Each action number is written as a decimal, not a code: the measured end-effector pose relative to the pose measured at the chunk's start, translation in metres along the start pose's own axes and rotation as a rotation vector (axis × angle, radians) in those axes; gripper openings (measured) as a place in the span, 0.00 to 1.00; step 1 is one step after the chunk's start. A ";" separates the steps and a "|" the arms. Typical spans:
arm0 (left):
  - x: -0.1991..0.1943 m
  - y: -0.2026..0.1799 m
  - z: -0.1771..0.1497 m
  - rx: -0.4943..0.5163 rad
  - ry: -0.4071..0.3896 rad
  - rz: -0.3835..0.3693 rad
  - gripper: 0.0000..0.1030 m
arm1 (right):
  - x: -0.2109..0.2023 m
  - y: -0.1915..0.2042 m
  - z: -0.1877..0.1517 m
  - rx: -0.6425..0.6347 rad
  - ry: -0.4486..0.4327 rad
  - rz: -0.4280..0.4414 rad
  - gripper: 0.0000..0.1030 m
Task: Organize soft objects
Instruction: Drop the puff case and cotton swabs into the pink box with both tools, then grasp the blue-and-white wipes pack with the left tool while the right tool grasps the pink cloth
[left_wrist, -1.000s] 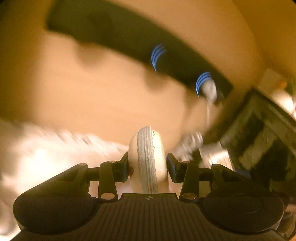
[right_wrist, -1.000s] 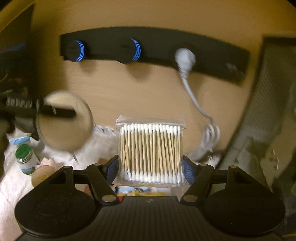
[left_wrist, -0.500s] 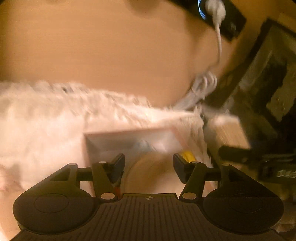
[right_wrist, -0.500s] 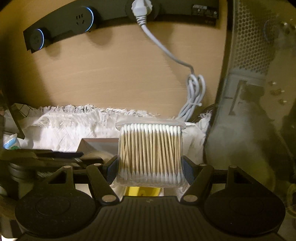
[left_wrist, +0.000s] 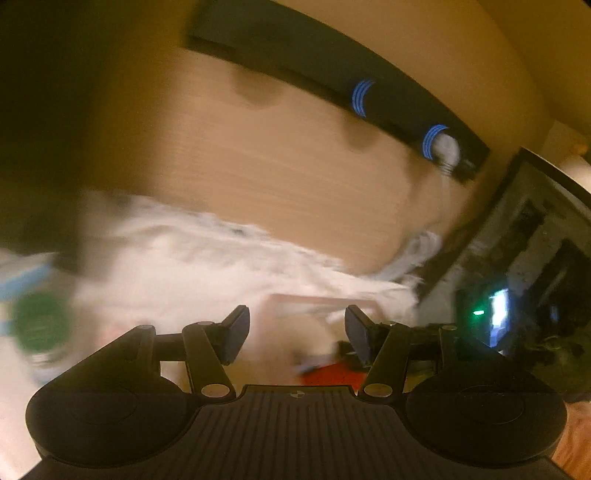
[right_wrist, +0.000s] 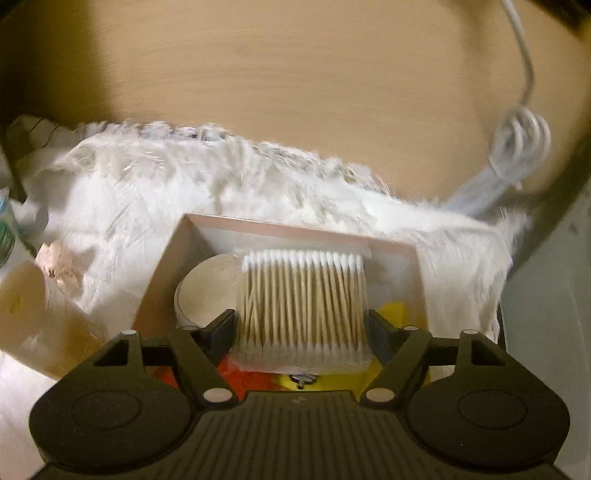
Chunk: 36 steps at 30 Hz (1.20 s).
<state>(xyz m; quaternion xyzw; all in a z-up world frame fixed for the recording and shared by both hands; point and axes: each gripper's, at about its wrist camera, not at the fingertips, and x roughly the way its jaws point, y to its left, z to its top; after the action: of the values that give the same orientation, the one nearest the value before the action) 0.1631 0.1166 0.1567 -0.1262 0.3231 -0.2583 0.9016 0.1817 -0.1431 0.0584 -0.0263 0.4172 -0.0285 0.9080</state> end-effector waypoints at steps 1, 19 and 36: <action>-0.010 0.011 -0.003 -0.010 -0.004 0.027 0.60 | 0.000 0.004 0.000 -0.020 -0.001 -0.008 0.73; -0.091 0.174 -0.051 -0.042 -0.037 0.335 0.60 | -0.088 0.026 0.001 0.030 -0.151 -0.096 0.78; 0.025 0.176 0.038 0.286 0.218 0.339 0.61 | -0.140 0.068 -0.021 0.065 -0.152 0.079 0.78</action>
<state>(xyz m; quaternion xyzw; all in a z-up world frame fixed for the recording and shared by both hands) 0.2719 0.2519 0.1036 0.0873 0.3952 -0.1585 0.9006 0.0772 -0.0657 0.1458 0.0177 0.3469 -0.0043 0.9377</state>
